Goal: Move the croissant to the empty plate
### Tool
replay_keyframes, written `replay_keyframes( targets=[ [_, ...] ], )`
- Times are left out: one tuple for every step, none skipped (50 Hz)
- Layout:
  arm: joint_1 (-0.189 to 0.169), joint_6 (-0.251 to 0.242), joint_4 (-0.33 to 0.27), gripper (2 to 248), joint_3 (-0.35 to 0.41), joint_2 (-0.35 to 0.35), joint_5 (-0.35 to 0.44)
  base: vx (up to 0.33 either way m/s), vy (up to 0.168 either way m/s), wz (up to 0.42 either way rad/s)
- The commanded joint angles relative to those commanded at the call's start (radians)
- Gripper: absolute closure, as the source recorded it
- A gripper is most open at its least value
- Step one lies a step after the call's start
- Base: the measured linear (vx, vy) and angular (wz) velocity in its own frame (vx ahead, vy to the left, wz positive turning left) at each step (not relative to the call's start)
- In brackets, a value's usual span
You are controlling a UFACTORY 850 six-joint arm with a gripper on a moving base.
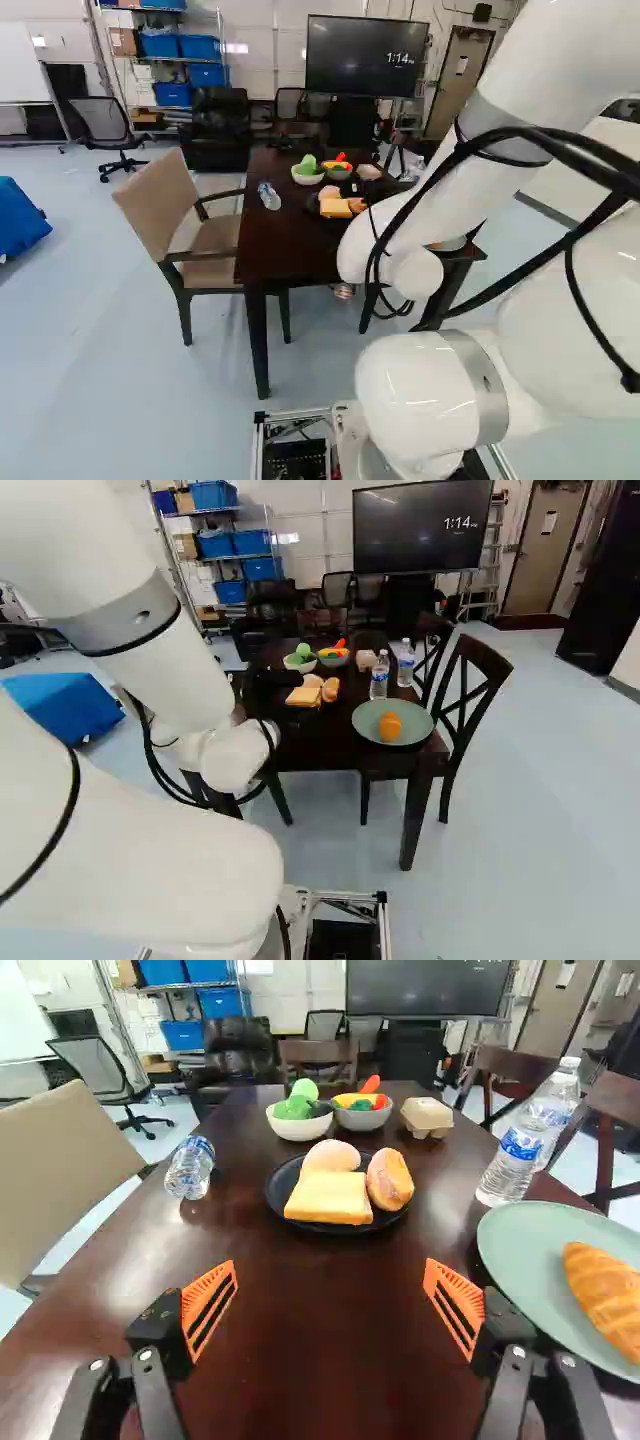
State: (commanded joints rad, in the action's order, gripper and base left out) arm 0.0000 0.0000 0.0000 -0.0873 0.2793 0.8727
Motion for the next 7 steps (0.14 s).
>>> replay_keyframes(
  targets=[
    [0.0,0.0,0.0,3,0.0,0.0,0.0,0.0,0.0,0.0],
    [0.0,0.0,0.0,3,0.0,0.0,0.0,0.0,0.0,0.0],
    [0.0,0.0,0.0,3,0.0,0.0,0.0,0.0,0.0,0.0],
    [0.0,0.0,0.0,3,0.0,0.0,0.0,0.0,0.0,0.0],
    [0.0,0.0,0.0,3,0.0,0.0,0.0,0.0,0.0,0.0],
    [0.0,0.0,0.0,3,0.0,0.0,0.0,0.0,0.0,0.0],
    [0.0,0.0,0.0,3,0.0,0.0,0.0,0.0,0.0,0.0]
  ],
)
